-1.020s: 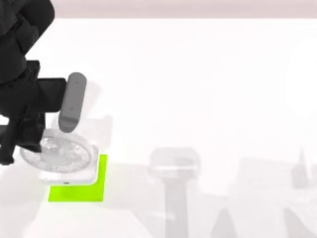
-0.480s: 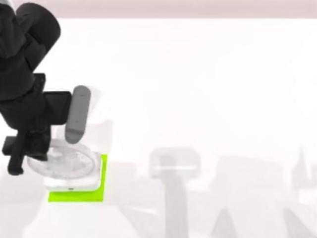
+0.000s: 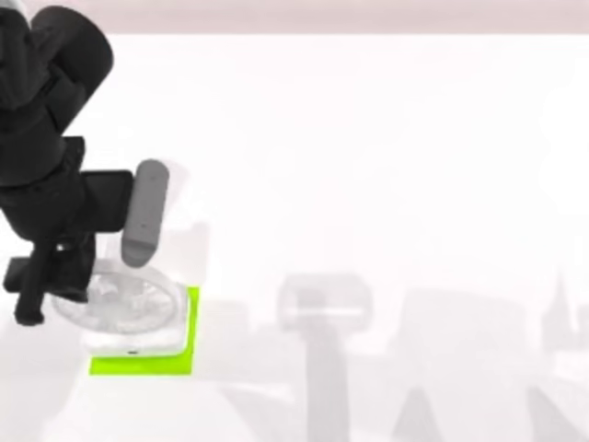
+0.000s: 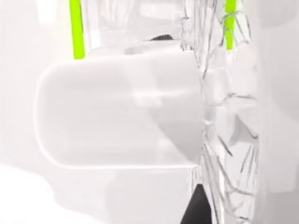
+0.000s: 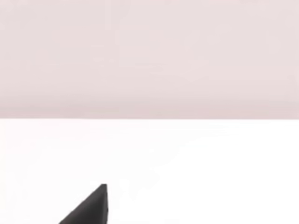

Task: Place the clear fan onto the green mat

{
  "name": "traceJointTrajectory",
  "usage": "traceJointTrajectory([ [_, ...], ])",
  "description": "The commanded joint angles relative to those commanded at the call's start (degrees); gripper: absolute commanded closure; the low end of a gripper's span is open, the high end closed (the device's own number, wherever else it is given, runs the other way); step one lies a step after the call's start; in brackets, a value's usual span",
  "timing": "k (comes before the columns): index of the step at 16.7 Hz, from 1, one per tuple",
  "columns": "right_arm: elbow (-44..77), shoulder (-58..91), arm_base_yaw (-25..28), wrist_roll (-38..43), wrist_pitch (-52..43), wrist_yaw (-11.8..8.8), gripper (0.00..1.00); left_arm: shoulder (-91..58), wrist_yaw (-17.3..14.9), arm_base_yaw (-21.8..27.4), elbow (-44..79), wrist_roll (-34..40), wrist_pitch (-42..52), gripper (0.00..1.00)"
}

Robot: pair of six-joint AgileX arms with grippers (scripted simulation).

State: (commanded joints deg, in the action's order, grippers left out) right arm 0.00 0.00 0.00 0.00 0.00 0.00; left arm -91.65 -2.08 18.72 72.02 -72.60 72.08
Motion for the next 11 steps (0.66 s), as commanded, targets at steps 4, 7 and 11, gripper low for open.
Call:
traceJointTrajectory([
  [4,0.00,0.00,0.00,0.00,0.00,0.00,0.00,0.00,0.00,0.00,0.00,0.00,0.00,0.10],
  [7,0.00,0.00,0.00,0.00,0.00,0.00,0.00,0.00,0.00,0.00,0.00,0.00,0.00,0.00],
  [11,0.00,0.00,0.00,0.00,0.00,0.00,0.00,0.00,0.00,0.00,0.00,0.00,0.00,0.00],
])
